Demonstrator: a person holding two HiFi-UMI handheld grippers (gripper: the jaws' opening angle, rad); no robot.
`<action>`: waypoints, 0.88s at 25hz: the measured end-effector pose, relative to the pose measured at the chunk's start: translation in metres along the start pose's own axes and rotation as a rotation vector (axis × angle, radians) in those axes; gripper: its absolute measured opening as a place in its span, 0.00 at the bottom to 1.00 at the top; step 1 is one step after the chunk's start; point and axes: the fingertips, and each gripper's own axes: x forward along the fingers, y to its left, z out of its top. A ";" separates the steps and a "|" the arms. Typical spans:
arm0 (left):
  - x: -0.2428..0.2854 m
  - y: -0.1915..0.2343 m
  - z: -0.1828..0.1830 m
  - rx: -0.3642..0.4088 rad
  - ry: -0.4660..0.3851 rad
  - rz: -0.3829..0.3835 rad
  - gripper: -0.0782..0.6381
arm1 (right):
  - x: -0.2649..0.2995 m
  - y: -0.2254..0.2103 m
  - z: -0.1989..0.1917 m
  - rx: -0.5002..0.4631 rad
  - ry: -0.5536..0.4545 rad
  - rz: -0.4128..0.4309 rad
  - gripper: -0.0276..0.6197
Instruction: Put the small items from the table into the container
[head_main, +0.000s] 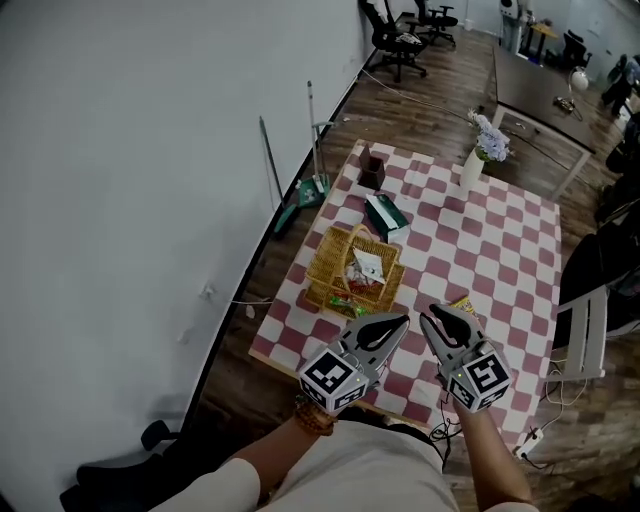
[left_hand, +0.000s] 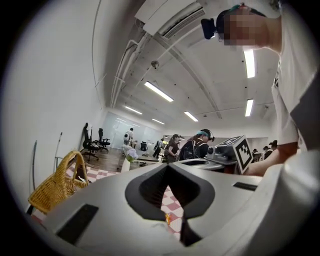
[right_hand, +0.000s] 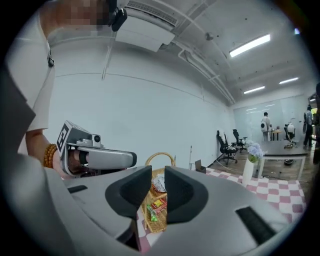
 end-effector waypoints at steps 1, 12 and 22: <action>0.002 -0.008 0.004 0.007 -0.005 -0.020 0.14 | -0.010 -0.001 0.005 0.001 -0.013 -0.018 0.19; 0.007 -0.070 0.039 -0.006 -0.053 -0.176 0.14 | -0.085 0.005 0.045 -0.030 -0.102 -0.155 0.19; 0.005 -0.106 0.052 0.004 -0.040 -0.222 0.13 | -0.127 0.019 0.062 -0.027 -0.161 -0.222 0.09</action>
